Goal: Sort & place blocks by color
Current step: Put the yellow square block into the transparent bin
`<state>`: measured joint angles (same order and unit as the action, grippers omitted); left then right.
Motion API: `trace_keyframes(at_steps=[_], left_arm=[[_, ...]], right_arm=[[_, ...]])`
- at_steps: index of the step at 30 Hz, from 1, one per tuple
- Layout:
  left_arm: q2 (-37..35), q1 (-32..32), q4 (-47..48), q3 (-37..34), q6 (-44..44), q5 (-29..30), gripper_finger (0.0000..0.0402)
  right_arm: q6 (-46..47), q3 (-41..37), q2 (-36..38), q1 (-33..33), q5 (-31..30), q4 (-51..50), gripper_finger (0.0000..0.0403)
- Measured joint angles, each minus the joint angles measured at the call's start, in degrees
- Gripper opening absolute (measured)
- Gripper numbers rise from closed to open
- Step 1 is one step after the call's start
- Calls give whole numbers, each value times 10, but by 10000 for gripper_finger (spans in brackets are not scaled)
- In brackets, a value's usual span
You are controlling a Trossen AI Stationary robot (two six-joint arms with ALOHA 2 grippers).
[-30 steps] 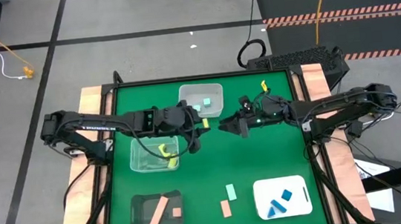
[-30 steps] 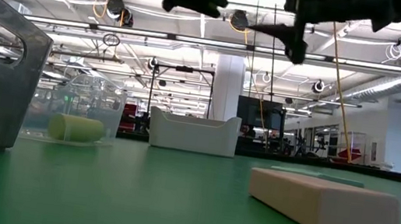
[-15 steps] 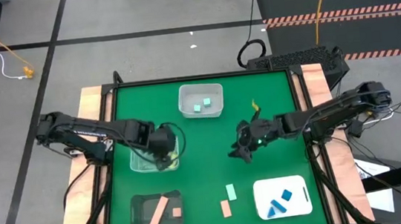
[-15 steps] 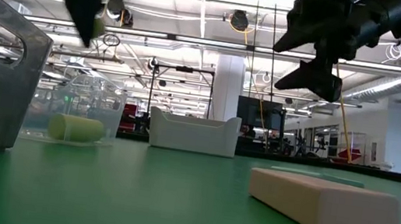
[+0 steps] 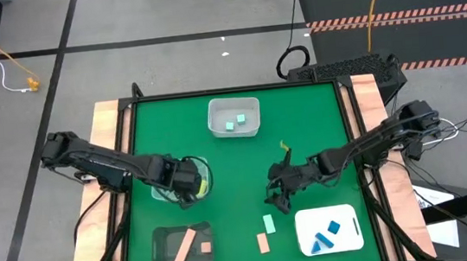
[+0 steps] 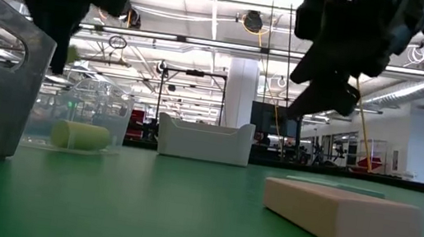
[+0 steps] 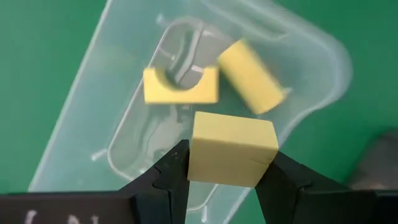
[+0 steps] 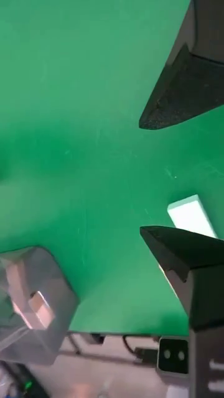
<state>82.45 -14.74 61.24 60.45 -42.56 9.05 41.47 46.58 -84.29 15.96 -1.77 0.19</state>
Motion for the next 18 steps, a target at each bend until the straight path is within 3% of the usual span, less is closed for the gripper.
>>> trace_keyframes(at_steps=[5, 10, 14, 18], left_arm=[[1, 11, -67, -69, -48, -27, 139], [1, 13, -90, -102, -89, -35, 139], [1, 13, -87, -110, -126, -35, 141], [1, 13, -87, -110, -144, -35, 215]], right_arm=[[-16, 74, -39, 16, -14, -112, 256], [103, 153, -82, 16, -13, -277, 256], [173, 192, -116, 17, 6, -323, 256], [220, 202, -148, 19, 56, -300, 256]])
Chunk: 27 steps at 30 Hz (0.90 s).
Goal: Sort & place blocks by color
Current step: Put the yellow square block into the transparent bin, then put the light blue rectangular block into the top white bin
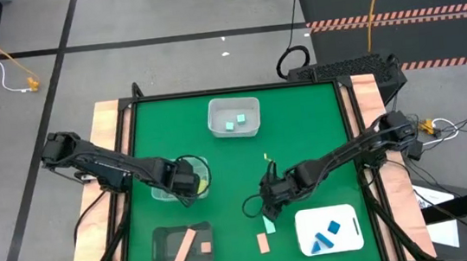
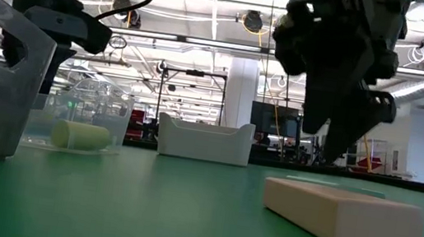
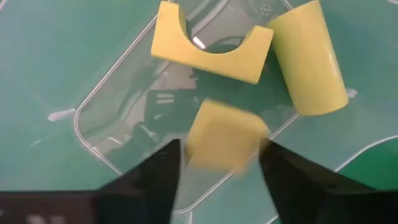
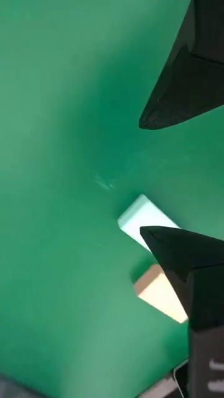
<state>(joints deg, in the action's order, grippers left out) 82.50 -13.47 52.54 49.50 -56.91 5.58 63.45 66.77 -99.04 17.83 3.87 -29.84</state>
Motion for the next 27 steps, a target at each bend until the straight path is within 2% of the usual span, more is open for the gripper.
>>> trace_keyframes(at_steps=[4, 8, 12, 15, 27], left_arm=[[0, 0, 1, 0, -13, 0, 284], [0, 0, 3, 0, -13, 0, 315], [0, 0, 3, 0, -19, 0, 321], [0, 0, 3, 0, -19, 0, 322], [0, 0, -1, 0, -51, -8, 323]], right_arm=[[30, 1, -25, 3, 52, 28, 256], [54, 1, -31, 11, 65, 58, 256], [83, 1, -31, 20, 64, 73, 256], [97, 2, -34, 33, 41, 90, 256], [78, 3, -76, 63, -33, 94, 256]])
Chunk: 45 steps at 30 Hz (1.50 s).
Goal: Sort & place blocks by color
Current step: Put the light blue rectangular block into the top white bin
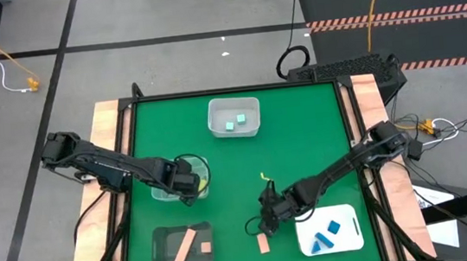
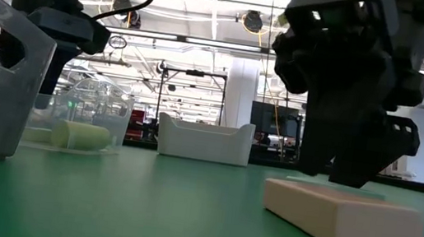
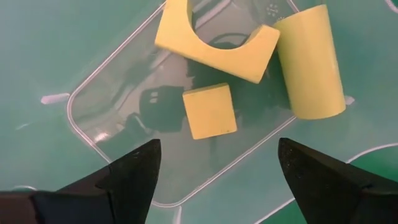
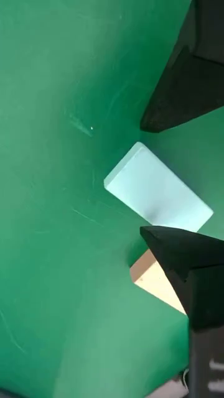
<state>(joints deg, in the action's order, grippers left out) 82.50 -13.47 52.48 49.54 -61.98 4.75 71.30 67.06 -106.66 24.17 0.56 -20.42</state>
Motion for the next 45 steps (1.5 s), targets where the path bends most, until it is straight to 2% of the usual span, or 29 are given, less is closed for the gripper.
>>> trace_keyframes(at_steps=[5, 11, 17, 19, 22, 26, 29, 31, 35, 41, 43, 45], left_arm=[[0, 0, -2, 0, -32, -6, 324], [0, 0, -11, 0, -39, -14, 324], [0, 0, -54, 0, -53, -18, 324], [0, 0, -70, 0, -53, -18, 324], [0, -1, -87, 0, -54, -18, 324], [0, -1, -103, 0, -57, -24, 324], [0, -4, -108, 0, -59, -29, 324], [0, -7, -108, 0, -59, -30, 324], [0, -15, -108, 0, -58, -30, 324], [0, -20, -108, 0, -45, -20, 324], [0, -19, -108, 0, -41, -18, 324], [0, -14, -109, 0, -32, -17, 324]], right_arm=[[-14, 1, -10, 2, -58, -13, 249], [-36, -1, -15, 11, -169, -16, 209], [-17, -2, -15, 19, -175, 2, 189], [-40, -2, -15, 24, -179, 2, 189], [-127, -3, -8, 25, -168, 3, 188], [-205, -3, 27, 25, -125, 3, 188], [-264, -3, 64, 35, -125, 4, 188], [-346, -3, 86, 47, -125, 4, 188], [-576, -2, 114, 84, -123, 7, 188], [-930, -2, 109, 106, -126, 3, 188], [-976, -2, 100, 95, -123, 1, 188], [-979, -2, 93, 76, -124, 0, 188]])
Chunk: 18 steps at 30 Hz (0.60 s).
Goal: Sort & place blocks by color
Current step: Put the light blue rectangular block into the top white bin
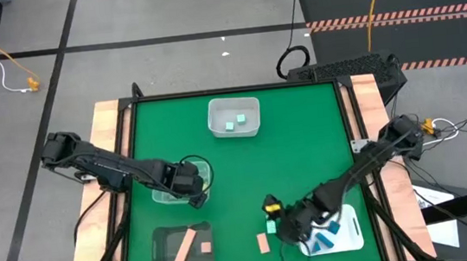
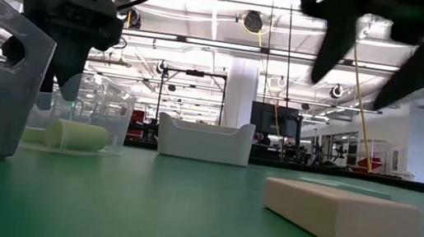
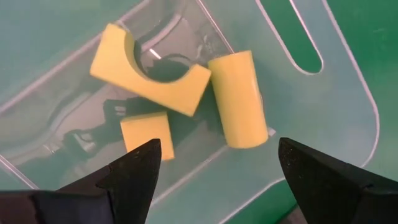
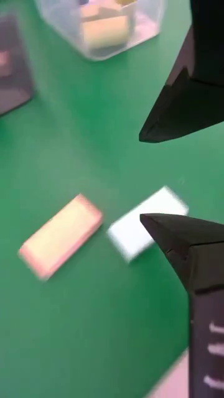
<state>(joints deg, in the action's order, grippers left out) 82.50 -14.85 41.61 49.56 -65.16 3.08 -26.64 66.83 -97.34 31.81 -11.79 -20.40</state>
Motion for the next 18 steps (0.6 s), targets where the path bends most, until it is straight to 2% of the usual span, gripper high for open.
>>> trace_keyframes(at_steps=[7, 11, 15, 18], left_arm=[[0, 15, -20, 0, 1, 21, 324], [0, 16, -47, 0, -41, 26, 324], [0, 16, -89, 0, -92, 31, 324], [0, 16, -129, 0, -129, 31, 324]], right_arm=[[-81, 0, -17, -52, 1, 0, 188], [-102, 0, -17, -71, 51, -2, 188], [-235, 0, -17, -82, 95, -34, 188], [-330, 0, -17, -82, 155, -67, 188]])
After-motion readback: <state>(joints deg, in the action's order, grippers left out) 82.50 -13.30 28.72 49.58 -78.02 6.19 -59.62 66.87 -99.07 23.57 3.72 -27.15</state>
